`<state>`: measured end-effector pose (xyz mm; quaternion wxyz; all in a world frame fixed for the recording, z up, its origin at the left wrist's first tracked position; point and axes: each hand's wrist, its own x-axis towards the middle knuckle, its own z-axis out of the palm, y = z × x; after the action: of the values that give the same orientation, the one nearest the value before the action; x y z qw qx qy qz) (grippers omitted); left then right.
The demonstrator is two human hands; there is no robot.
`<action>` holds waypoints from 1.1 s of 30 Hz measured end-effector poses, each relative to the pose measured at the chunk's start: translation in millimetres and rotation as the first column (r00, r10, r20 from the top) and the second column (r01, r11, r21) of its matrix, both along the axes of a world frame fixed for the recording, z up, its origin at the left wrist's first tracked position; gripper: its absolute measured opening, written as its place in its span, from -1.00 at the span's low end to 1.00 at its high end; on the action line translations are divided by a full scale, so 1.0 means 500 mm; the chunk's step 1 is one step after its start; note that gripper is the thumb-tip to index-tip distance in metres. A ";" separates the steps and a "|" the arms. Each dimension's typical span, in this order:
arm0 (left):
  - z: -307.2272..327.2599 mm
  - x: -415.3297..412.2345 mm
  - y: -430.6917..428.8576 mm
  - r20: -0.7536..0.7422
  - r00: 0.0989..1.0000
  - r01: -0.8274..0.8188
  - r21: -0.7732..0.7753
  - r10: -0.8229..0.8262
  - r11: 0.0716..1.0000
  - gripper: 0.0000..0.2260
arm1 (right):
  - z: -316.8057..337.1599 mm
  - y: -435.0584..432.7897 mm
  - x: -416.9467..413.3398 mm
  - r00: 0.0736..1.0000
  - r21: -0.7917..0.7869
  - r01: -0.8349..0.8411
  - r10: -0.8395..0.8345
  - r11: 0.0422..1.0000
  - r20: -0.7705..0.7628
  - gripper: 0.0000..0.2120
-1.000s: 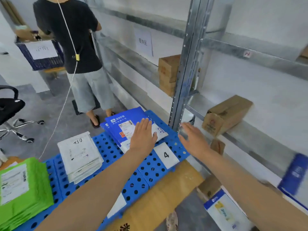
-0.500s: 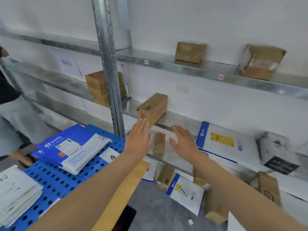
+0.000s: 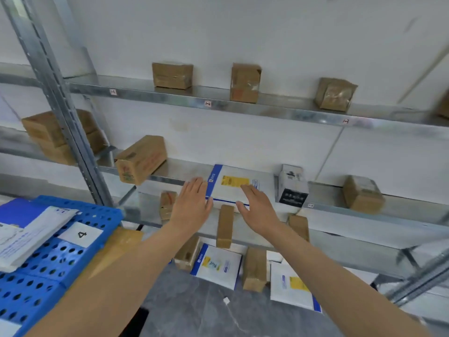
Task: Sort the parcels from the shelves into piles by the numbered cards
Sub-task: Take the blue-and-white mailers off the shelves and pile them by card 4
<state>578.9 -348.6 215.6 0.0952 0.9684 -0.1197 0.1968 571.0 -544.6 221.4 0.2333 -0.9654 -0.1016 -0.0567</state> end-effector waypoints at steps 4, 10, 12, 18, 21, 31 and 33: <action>-0.006 -0.008 -0.072 -0.010 0.999 0.037 0.002 -0.037 0.999 -0.53 | -0.005 -0.087 -0.032 0.999 -0.024 0.035 -0.035 0.999 -0.004 -0.49; -0.004 0.026 -0.110 -0.032 0.998 0.060 0.042 -0.059 0.997 -0.54 | -0.007 -0.146 -0.017 0.995 -0.013 0.087 -0.087 0.996 -0.039 -0.49; -0.005 0.056 -0.115 -0.040 0.997 0.060 0.038 -0.059 0.997 -0.54 | -0.011 -0.151 0.007 0.994 -0.007 0.090 -0.091 0.996 -0.054 -0.49; -0.032 0.187 -0.110 -0.087 0.992 0.095 0.051 -0.090 0.994 -0.53 | -0.029 -0.146 0.128 0.988 -0.023 0.125 -0.127 0.992 -0.092 -0.49; -0.051 0.272 -0.098 -0.138 0.984 0.118 0.055 -0.109 0.991 -0.53 | -0.041 -0.134 0.204 0.983 -0.055 0.135 -0.141 0.989 -0.121 -0.50; -0.154 0.530 -0.042 -0.276 0.956 0.132 0.089 -0.103 0.987 -0.49 | -0.123 -0.121 0.456 0.930 -0.113 0.243 -0.265 0.963 -0.256 -0.46; -0.172 0.555 -0.041 -0.314 0.944 0.143 0.116 -0.100 0.983 -0.50 | -0.141 -0.130 0.474 0.903 -0.131 0.268 -0.296 0.955 -0.312 -0.45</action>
<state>856.6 -369.4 129.4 0.0577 0.9822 -0.1765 0.0292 808.0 -609.8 150.7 0.1952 -0.9748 0.0770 0.0758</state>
